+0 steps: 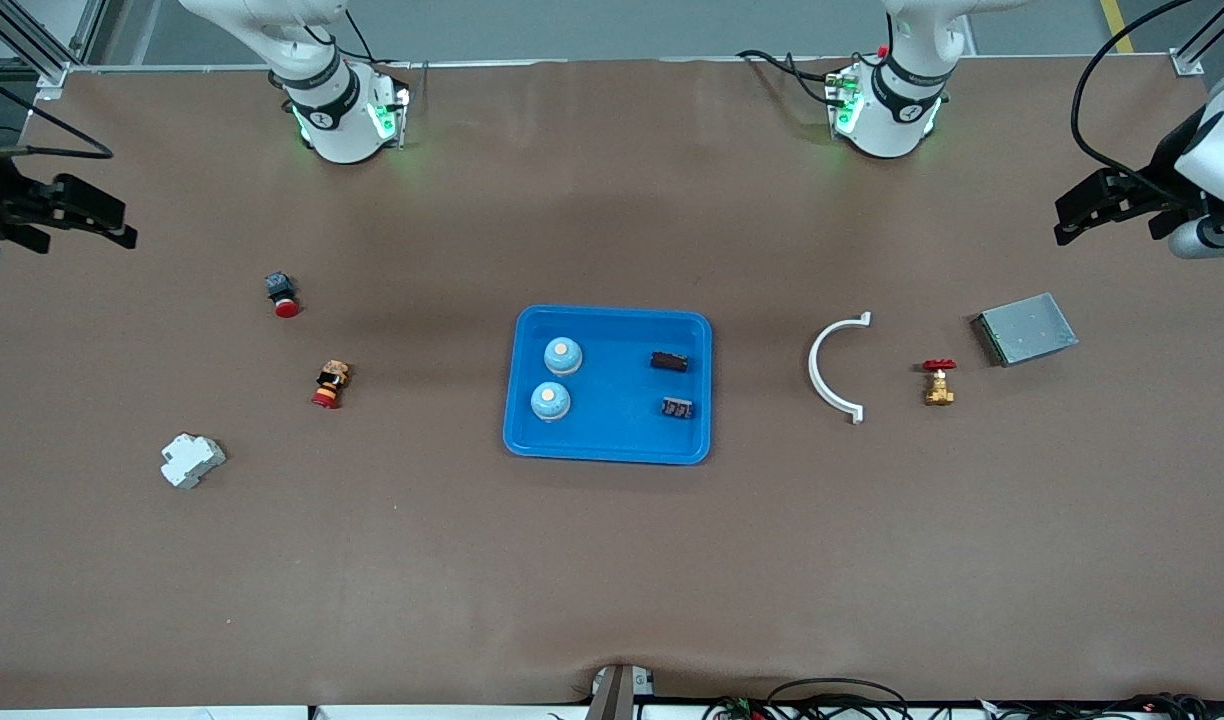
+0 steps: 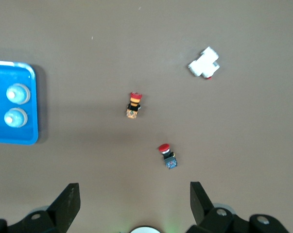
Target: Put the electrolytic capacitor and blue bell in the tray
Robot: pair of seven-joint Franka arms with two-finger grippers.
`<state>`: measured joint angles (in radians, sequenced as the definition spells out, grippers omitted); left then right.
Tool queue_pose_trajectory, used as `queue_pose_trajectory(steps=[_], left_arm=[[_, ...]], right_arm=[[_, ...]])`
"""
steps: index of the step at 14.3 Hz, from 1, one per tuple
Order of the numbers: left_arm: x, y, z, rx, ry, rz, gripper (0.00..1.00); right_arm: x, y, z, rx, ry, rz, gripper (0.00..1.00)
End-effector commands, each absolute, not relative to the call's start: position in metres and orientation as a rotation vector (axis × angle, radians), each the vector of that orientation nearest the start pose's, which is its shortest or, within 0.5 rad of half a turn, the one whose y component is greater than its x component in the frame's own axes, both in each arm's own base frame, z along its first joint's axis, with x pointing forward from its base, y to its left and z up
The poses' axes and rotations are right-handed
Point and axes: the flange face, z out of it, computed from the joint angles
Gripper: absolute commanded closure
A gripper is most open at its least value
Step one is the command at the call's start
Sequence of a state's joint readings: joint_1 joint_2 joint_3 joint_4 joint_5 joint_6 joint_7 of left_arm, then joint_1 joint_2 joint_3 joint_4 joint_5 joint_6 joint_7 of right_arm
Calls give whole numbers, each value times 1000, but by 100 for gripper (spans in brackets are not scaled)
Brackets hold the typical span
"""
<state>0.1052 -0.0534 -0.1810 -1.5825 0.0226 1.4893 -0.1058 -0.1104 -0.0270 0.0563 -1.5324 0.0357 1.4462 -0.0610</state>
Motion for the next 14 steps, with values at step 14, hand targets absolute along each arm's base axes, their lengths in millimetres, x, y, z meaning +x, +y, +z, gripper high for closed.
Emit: queue_pose_trajectory(steps=[14], left_arm=[[525, -38, 644, -3145, -38, 53, 0]], right_arm=[[532, -29, 657, -3150, -11, 37, 0]])
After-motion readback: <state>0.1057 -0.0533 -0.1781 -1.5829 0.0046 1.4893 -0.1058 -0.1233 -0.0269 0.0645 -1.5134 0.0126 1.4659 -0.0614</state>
